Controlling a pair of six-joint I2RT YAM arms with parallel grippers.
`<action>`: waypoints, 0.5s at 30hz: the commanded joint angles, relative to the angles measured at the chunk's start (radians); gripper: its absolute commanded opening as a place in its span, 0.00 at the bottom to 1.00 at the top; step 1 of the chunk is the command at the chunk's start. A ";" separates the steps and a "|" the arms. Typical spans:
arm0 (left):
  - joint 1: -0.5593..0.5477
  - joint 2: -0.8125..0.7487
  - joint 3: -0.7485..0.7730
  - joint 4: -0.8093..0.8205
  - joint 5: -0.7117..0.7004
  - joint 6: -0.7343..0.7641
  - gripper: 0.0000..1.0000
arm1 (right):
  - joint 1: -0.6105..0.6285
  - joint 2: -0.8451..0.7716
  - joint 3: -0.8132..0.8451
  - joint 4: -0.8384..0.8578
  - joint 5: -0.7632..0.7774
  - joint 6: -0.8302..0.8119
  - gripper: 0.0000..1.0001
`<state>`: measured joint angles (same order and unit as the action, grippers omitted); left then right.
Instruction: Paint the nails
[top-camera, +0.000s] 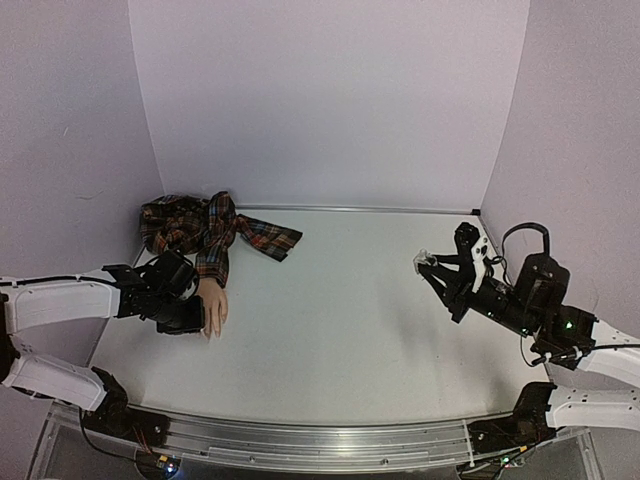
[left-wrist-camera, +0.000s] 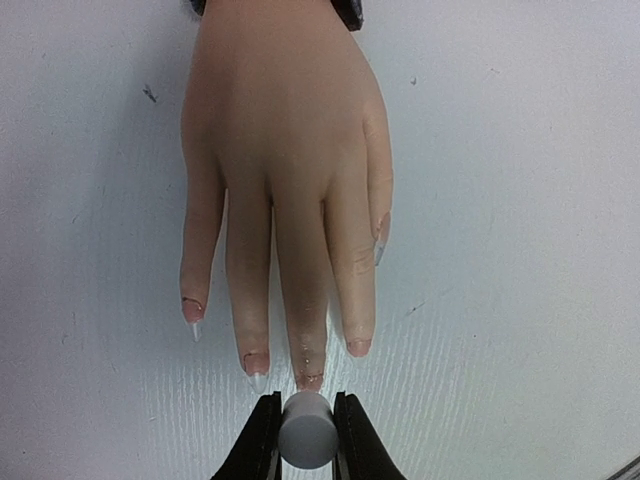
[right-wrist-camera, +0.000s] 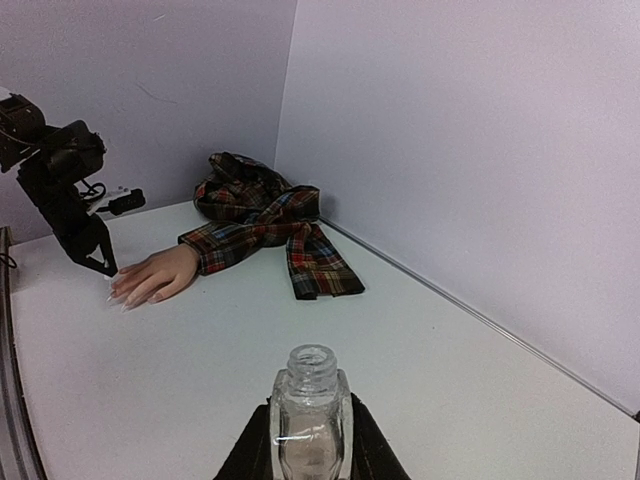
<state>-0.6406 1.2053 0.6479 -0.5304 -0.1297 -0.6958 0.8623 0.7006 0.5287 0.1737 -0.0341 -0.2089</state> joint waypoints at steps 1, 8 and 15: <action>0.007 0.002 0.036 0.030 -0.030 0.024 0.00 | -0.004 -0.004 0.003 0.047 -0.001 0.008 0.00; 0.006 0.011 0.030 0.052 -0.015 0.029 0.00 | -0.004 -0.003 0.002 0.047 0.000 0.008 0.00; 0.007 0.025 0.028 0.054 -0.014 0.031 0.00 | -0.004 -0.002 0.003 0.047 0.000 0.009 0.00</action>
<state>-0.6395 1.2221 0.6479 -0.5041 -0.1341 -0.6796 0.8623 0.7010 0.5270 0.1736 -0.0341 -0.2085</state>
